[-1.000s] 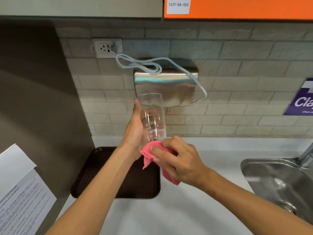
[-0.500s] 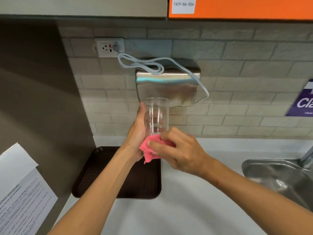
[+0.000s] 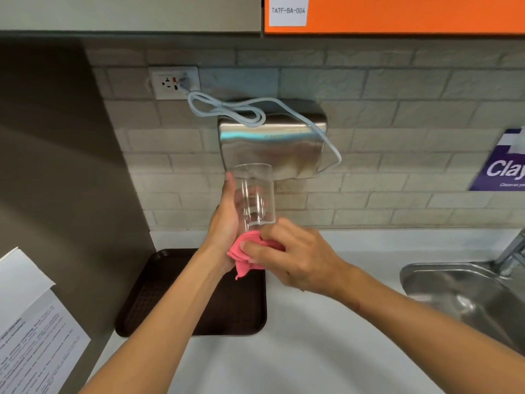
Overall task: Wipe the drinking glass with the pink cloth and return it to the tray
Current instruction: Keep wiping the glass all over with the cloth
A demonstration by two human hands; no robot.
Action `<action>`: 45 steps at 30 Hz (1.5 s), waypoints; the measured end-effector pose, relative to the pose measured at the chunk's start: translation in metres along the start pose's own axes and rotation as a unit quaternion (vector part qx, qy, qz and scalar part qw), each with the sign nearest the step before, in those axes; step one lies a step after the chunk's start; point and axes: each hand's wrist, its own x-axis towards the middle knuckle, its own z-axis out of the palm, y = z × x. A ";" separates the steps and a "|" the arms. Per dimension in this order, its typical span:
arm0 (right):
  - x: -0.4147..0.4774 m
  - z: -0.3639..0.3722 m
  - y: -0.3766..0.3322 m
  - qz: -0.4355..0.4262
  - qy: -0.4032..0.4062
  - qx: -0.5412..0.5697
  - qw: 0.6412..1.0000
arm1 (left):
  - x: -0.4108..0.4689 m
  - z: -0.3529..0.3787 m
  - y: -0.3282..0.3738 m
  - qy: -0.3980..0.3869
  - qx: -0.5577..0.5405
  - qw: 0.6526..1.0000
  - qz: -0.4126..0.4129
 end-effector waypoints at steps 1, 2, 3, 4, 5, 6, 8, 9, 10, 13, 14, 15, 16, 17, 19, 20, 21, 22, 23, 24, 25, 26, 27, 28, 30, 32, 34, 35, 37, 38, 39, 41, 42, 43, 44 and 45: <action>0.003 -0.001 0.004 -0.002 0.000 -0.007 1.000 | -0.001 0.000 -0.001 -0.003 0.008 1.000 -0.003; 0.009 -0.001 0.010 0.004 0.009 -0.017 1.000 | -0.003 0.001 -0.002 -0.015 0.032 0.999 -0.005; 0.017 -0.003 0.018 0.020 0.030 -0.031 0.999 | -0.005 0.002 -0.005 -0.030 0.061 0.998 0.003; 0.026 -0.006 0.027 0.042 0.054 -0.041 0.997 | -0.008 0.005 -0.007 -0.036 0.087 0.995 0.022; 0.034 -0.010 0.036 0.064 0.076 -0.046 0.994 | -0.010 0.006 -0.010 -0.040 0.093 0.994 0.036; 0.040 -0.014 0.043 0.084 0.091 -0.046 0.991 | -0.012 0.009 -0.011 -0.043 0.084 0.995 0.040; 0.043 -0.016 0.044 0.109 0.099 -0.040 0.988 | -0.012 0.010 -0.011 -0.042 0.072 0.996 0.043; 0.039 -0.013 0.038 0.105 0.094 -0.040 0.989 | -0.010 0.007 -0.011 -0.045 0.071 0.996 0.042; 0.033 -0.008 0.028 0.091 0.082 -0.041 0.992 | -0.009 0.005 -0.009 -0.045 0.072 0.995 0.044; 0.008 0.005 0.000 0.059 0.053 -0.044 0.996 | -0.003 -0.001 -0.005 -0.018 0.018 1.000 -0.003; 0.004 0.006 -0.004 0.061 0.062 -0.049 0.995 | -0.003 -0.002 -0.005 -0.012 0.008 1.000 -0.007; 0.002 0.007 -0.005 0.072 0.086 -0.055 0.992 | -0.002 -0.003 -0.007 -0.008 0.012 1.000 -0.004; 0.001 0.009 -0.007 0.089 0.114 -0.053 0.988 | -0.003 -0.003 -0.006 0.001 0.013 1.000 0.001; -0.001 0.012 -0.012 0.107 0.130 -0.039 0.985 | -0.002 -0.003 -0.006 0.008 0.002 1.000 0.002; -0.008 0.026 -0.031 0.117 0.123 -0.003 0.985 | 0.000 -0.003 -0.003 0.015 -0.029 0.999 0.006; -0.013 0.032 -0.041 0.111 0.110 0.010 0.988 | 0.002 -0.002 0.000 0.018 -0.029 0.999 0.010; -0.017 0.034 -0.046 0.105 0.097 0.019 0.990 | 0.004 -0.002 0.001 0.025 -0.021 0.999 0.015; -0.018 0.033 -0.045 0.102 0.089 0.030 0.990 | 0.004 -0.002 0.001 0.025 -0.018 0.999 0.014; -0.013 0.030 -0.041 0.108 0.087 0.044 0.989 | 0.003 -0.003 0.000 0.012 -0.018 1.000 0.008; -0.005 0.026 -0.034 0.125 0.088 0.060 0.986 | 0.001 -0.002 -0.001 -0.006 -0.023 1.000 0.003; 0.004 0.021 -0.028 0.144 0.091 0.076 0.982 | 0.000 -0.002 -0.003 -0.026 -0.034 0.999 0.001; 0.013 0.018 -0.022 0.155 0.090 0.088 0.980 | -0.001 -0.002 -0.003 -0.042 -0.052 0.998 0.000; 0.020 0.015 -0.018 0.159 0.084 0.096 0.979 | 0.000 -0.003 -0.002 -0.048 -0.067 0.997 0.005; 0.024 0.013 -0.016 0.156 0.075 0.103 0.979 | 0.000 -0.004 0.001 -0.051 -0.077 0.996 0.012; 0.028 0.012 -0.016 0.154 0.058 0.115 0.980 | 0.002 -0.006 0.007 -0.046 -0.077 0.996 0.029; 0.033 0.011 -0.017 0.162 0.046 0.122 0.978 | -0.001 -0.007 0.009 -0.044 -0.057 0.997 0.039; 0.044 0.013 -0.017 0.183 0.043 0.120 0.975 | -0.004 -0.007 0.002 -0.032 -0.033 0.997 0.059; 0.049 0.015 -0.016 0.195 0.045 0.117 0.973 | -0.006 -0.006 -0.003 -0.027 -0.017 0.997 0.075; 0.060 0.015 -0.012 0.204 0.048 0.093 0.973 | -0.009 -0.001 -0.012 -0.030 0.014 0.995 0.096; 0.064 0.015 -0.009 0.210 0.051 0.082 0.973 | -0.010 0.001 -0.014 -0.037 0.018 0.994 0.102; 0.066 0.016 -0.007 0.225 0.058 0.083 0.969 | -0.011 0.004 -0.014 -0.038 0.017 0.993 0.107; 0.070 0.015 -0.008 0.282 0.075 0.135 0.947 | -0.012 0.007 -0.009 -0.039 0.013 0.992 0.116; 0.071 0.014 -0.009 0.314 0.084 0.176 0.929 | -0.012 0.008 -0.007 -0.034 0.014 0.993 0.114; 0.071 0.014 -0.009 0.340 0.095 0.218 0.910 | -0.013 0.009 -0.004 -0.033 0.012 0.993 0.110; 0.070 0.015 -0.009 0.357 0.104 0.254 0.893 | -0.012 0.008 -0.004 -0.035 0.011 0.993 0.109; 0.068 0.016 -0.008 0.366 0.114 0.279 0.881 | -0.012 0.006 -0.005 -0.035 0.012 0.994 0.106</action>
